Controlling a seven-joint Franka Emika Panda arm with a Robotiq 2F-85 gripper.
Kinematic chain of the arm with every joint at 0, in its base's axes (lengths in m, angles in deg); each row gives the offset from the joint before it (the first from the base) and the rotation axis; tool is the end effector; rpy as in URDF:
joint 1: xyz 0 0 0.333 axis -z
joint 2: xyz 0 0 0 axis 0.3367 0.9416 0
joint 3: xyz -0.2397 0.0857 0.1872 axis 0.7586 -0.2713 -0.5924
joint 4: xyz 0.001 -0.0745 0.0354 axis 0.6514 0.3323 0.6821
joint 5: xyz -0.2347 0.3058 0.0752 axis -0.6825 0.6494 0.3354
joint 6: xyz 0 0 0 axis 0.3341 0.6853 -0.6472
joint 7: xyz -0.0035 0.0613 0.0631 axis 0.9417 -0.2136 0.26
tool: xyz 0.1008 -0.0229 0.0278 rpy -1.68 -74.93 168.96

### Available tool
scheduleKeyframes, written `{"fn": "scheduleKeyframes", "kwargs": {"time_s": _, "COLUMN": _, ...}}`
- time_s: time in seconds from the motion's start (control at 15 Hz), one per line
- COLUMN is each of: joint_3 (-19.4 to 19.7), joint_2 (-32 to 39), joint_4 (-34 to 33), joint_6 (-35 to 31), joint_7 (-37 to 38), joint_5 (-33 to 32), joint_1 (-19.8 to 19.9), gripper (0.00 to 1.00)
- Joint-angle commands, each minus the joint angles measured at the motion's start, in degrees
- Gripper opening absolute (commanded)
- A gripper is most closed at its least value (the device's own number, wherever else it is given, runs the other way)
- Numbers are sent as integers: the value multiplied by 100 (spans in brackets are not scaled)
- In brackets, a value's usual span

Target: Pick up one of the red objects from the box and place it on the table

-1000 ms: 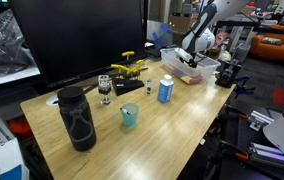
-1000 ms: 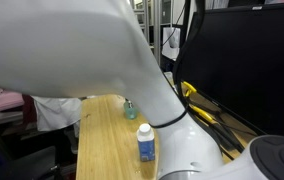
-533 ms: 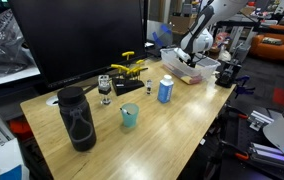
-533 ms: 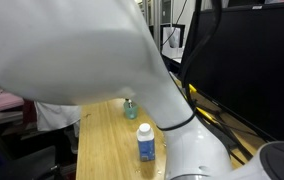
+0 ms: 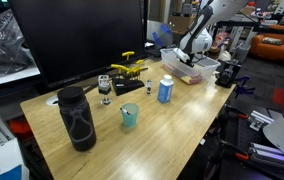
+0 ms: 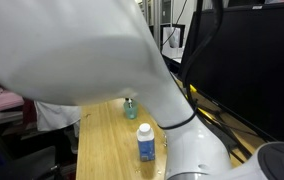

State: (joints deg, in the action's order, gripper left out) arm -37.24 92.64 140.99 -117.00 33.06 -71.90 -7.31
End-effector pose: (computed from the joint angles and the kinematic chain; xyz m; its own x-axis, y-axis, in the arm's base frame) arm 0.5160 -0.3462 0.1578 -0.4996 -0.8572 0.1247 -0.8568 0.4678 -0.2171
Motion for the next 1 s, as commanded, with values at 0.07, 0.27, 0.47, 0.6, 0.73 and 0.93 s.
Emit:
{"fn": "scheduleKeyframes", "kwargs": {"time_s": 0.07, "joint_3": -116, "joint_2": 40, "joint_4": -90, "joint_6": -57, "joint_7": 2, "joint_5": 135, "joint_1": 104, "gripper": 11}}
{"fn": "scheduleKeyframes", "kwargs": {"time_s": 0.27, "joint_3": -131, "joint_2": 19, "joint_4": -70, "joint_6": -103, "joint_7": -20, "joint_5": 136, "joint_1": 105, "gripper": 7}}
{"fn": "scheduleKeyframes", "kwargs": {"time_s": 0.47, "joint_3": -135, "joint_2": -16, "joint_4": -17, "joint_6": -209, "joint_7": -40, "joint_5": 142, "joint_1": 100, "gripper": 7}}
{"fn": "scheduleKeyframes", "kwargs": {"time_s": 0.6, "joint_3": -171, "joint_2": -54, "joint_4": 40, "joint_6": -329, "joint_7": -59, "joint_5": 177, "joint_1": 119, "gripper": 7}}
{"fn": "scheduleKeyframes", "kwargs": {"time_s": 0.73, "joint_3": -194, "joint_2": -102, "joint_4": 117, "joint_6": -515, "joint_7": -91, "joint_5": 213, "joint_1": 132, "gripper": 7}}
{"fn": "scheduleKeyframes", "kwargs": {"time_s": 0.93, "joint_3": -144, "joint_2": -200, "joint_4": 283, "joint_6": -769, "joint_7": -86, "joint_5": 256, "joint_1": 84, "gripper": 7}}
